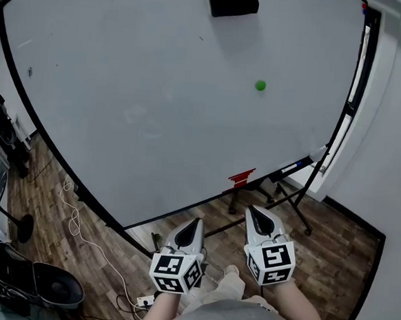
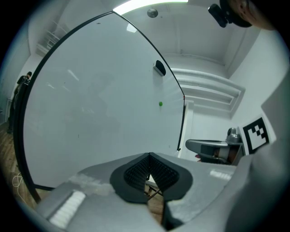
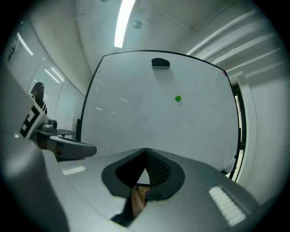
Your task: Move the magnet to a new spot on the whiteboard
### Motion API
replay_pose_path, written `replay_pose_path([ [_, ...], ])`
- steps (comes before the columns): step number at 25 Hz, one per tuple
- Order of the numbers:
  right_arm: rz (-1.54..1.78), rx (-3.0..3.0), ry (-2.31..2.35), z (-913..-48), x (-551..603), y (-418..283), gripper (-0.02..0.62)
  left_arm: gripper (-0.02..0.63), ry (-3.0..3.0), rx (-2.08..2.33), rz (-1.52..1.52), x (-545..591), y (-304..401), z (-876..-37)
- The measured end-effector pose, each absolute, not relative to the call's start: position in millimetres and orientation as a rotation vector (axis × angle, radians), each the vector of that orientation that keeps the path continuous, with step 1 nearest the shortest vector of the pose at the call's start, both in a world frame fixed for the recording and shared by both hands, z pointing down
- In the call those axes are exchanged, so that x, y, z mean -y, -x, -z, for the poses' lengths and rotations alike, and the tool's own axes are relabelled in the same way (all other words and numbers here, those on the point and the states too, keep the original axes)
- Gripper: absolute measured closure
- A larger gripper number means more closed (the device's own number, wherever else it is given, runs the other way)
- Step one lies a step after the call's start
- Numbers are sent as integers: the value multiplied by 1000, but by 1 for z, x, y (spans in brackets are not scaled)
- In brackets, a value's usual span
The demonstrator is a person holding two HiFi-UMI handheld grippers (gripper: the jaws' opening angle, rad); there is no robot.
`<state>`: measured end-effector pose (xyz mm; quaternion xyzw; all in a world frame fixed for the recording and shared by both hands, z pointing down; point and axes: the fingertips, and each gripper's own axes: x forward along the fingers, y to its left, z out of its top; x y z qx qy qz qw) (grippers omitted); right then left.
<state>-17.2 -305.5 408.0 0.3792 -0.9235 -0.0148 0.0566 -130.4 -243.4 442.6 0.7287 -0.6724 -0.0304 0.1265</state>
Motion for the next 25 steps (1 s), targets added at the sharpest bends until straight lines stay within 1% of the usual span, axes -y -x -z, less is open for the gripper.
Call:
replay_pose_path([
  [25,29,2842,-1164,-395,314,22,595,601,-2117,1940,124,254,133,-443],
])
